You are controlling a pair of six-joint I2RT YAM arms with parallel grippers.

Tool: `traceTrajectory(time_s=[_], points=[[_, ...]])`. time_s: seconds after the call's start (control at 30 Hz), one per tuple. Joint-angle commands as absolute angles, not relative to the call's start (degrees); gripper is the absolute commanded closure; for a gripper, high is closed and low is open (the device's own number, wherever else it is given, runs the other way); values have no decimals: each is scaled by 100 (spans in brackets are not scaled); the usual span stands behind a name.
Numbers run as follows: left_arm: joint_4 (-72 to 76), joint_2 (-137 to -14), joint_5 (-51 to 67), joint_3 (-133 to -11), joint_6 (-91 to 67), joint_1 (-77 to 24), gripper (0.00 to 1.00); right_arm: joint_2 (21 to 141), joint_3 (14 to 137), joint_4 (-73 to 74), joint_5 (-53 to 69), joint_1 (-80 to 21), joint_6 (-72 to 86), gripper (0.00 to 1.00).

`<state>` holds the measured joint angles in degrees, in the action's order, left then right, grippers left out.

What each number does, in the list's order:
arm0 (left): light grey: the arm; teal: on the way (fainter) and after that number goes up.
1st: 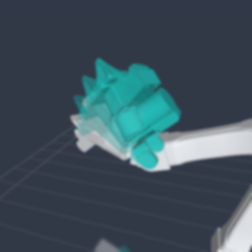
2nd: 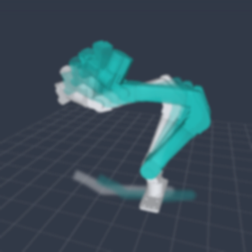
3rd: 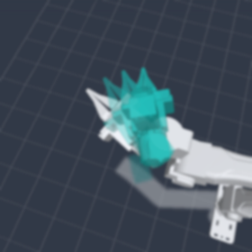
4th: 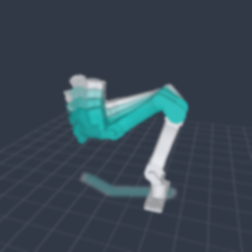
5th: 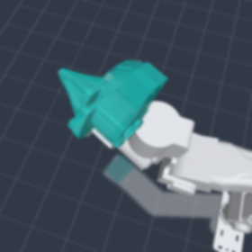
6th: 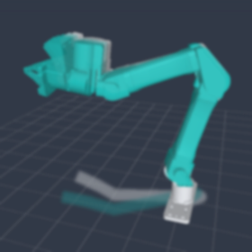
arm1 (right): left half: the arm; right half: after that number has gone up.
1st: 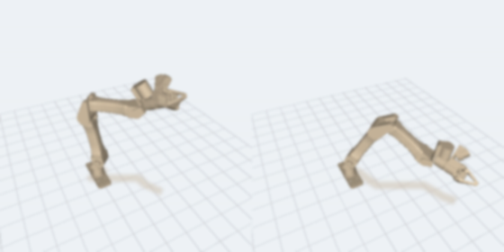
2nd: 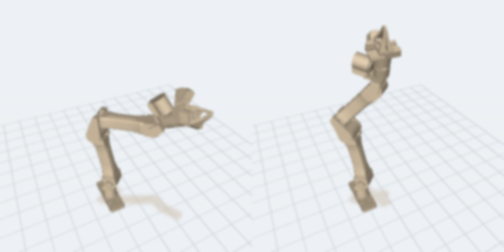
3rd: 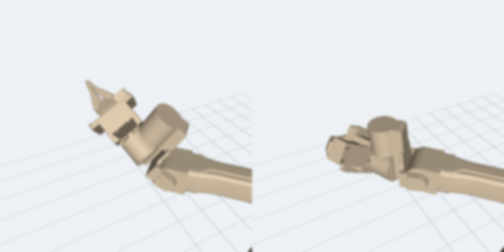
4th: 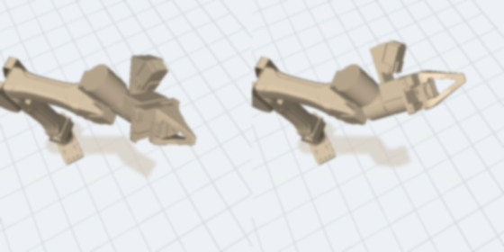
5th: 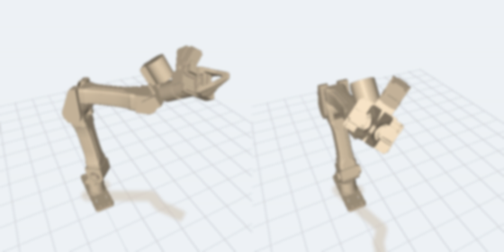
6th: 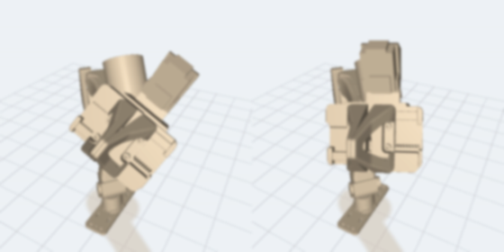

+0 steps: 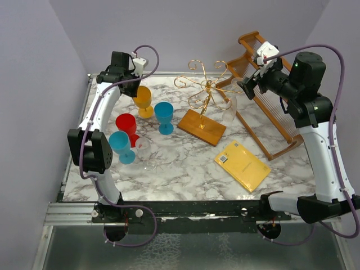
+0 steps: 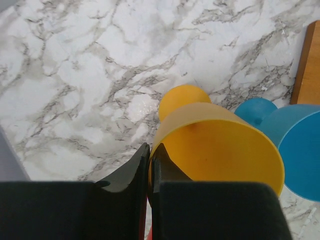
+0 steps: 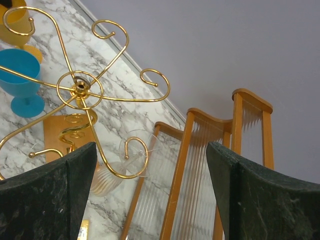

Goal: Place the wine glass upside down on the wine glass rack

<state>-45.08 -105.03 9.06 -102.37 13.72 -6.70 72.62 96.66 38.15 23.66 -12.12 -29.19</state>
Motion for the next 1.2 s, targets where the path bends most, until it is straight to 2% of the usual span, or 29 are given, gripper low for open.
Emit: traceTrajectory(time_s=[0.0,0.27,0.57,0.93,1.17], points=[[-4273,-10062,418,-10700,1414,-632,100,7117,9580,3742,2283,-1177,-2917,10],[-3487,-9364,-120,-11021,1240,-633,100,7104,9516,3647,2050,-1178,-2719,8],[-2706,-8702,211,-11286,421,-633,100,7349,9857,3803,2107,-1177,-2276,6],[-2014,-8576,2195,-11756,-1489,-633,100,8029,10597,3614,3189,-1183,-1122,13],[-1319,-8677,3256,-11615,-2734,-729,100,8595,11053,2818,3753,-1193,31,20]])
